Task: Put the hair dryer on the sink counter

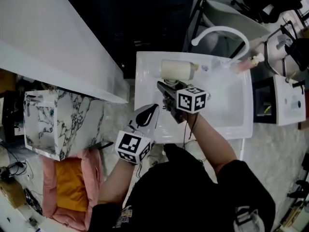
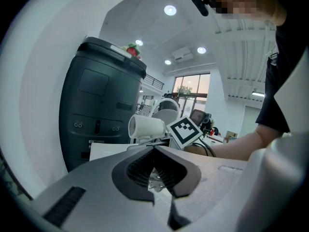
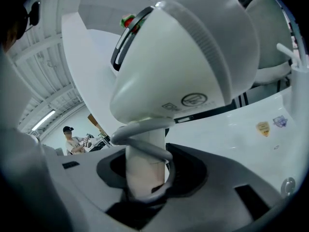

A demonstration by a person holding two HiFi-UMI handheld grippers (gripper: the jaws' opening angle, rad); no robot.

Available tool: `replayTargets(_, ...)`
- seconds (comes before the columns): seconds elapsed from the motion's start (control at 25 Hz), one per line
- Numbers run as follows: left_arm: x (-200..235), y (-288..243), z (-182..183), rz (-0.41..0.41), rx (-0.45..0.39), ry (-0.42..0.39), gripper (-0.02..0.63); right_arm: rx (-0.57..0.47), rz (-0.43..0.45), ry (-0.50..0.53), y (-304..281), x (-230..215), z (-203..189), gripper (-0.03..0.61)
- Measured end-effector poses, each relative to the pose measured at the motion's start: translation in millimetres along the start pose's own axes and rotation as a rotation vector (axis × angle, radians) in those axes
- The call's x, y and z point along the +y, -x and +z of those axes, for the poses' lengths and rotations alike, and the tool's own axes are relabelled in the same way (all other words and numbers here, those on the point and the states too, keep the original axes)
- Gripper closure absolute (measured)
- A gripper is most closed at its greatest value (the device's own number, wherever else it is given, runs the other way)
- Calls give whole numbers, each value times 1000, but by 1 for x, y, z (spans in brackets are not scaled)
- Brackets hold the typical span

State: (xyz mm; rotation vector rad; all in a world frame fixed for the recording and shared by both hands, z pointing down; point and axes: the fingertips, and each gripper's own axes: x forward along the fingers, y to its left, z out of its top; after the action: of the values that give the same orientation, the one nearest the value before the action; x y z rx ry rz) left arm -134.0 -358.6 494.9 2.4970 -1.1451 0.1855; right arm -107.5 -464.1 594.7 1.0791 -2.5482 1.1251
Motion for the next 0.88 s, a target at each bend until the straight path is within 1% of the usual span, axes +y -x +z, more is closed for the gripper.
replayTargets(0.16,8,-16,-5,-3,22,15,611,23,-6,-33,-20,-20,1,413)
replayTargets(0.44,29,-35,-13,16,48,44,611,99,-24,-105,-52,-58,-19,413)
replayTargets(0.88,48,-51,-25,37,82,71,611,161,-25,-193,-91,-88,-37,413)
